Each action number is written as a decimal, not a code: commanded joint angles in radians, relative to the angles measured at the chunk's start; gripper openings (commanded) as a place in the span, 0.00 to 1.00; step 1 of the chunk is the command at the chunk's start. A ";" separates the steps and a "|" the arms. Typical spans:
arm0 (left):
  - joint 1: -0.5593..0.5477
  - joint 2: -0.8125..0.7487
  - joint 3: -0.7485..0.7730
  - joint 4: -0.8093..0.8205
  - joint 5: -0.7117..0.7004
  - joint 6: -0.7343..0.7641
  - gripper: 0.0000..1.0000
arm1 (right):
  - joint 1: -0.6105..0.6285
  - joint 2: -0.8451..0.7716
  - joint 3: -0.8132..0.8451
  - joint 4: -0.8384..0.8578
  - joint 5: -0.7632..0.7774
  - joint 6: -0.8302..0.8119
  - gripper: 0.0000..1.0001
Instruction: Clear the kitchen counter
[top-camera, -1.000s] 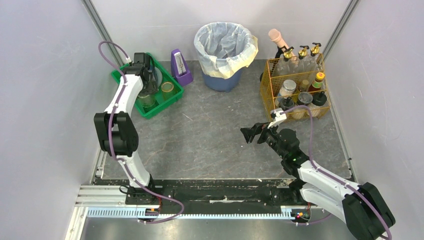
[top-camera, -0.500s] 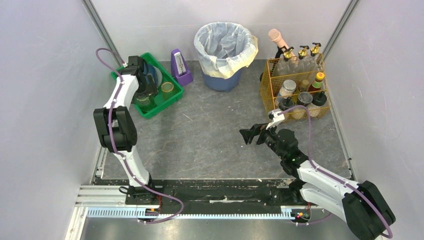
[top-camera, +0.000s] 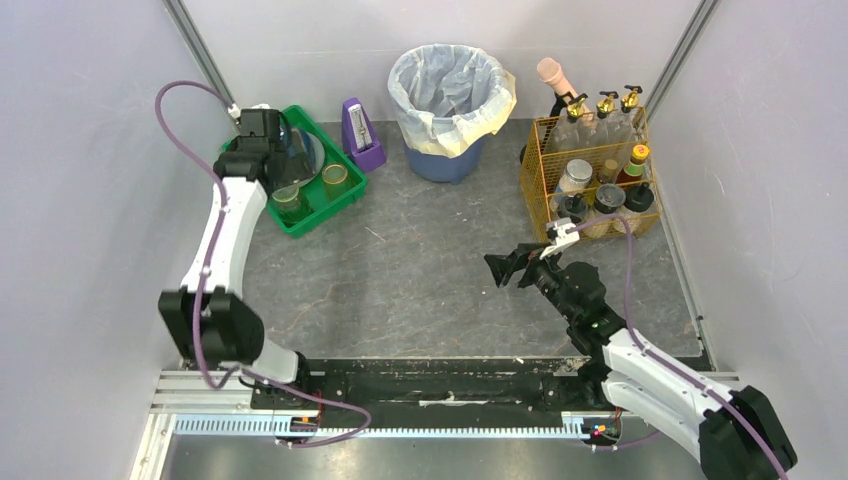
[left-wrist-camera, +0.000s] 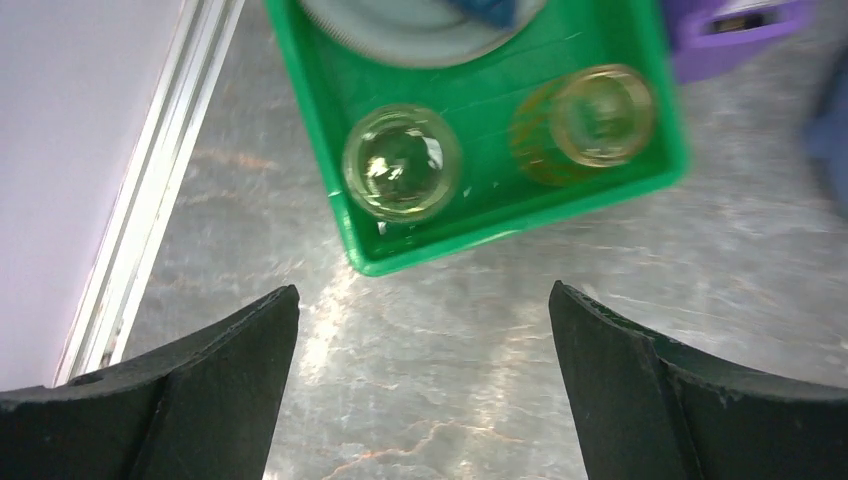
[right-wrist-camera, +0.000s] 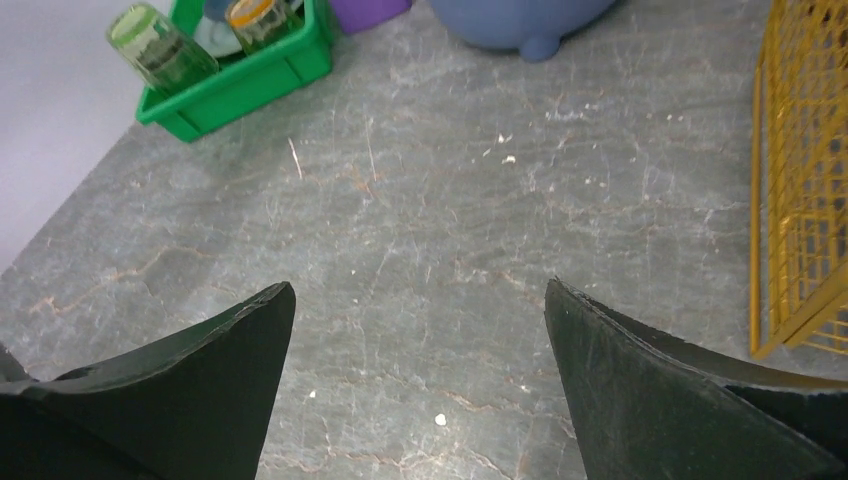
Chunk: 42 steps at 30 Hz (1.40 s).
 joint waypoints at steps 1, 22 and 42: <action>-0.125 -0.235 -0.051 0.087 -0.015 0.040 1.00 | 0.004 -0.079 0.060 -0.063 0.071 -0.035 0.98; -0.186 -1.415 -0.780 0.470 -0.025 -0.021 1.00 | 0.004 -0.600 0.331 -0.665 0.688 -0.288 0.98; -0.186 -1.506 -0.879 0.504 -0.124 -0.038 1.00 | 0.005 -0.978 0.050 -0.371 0.947 -0.524 0.98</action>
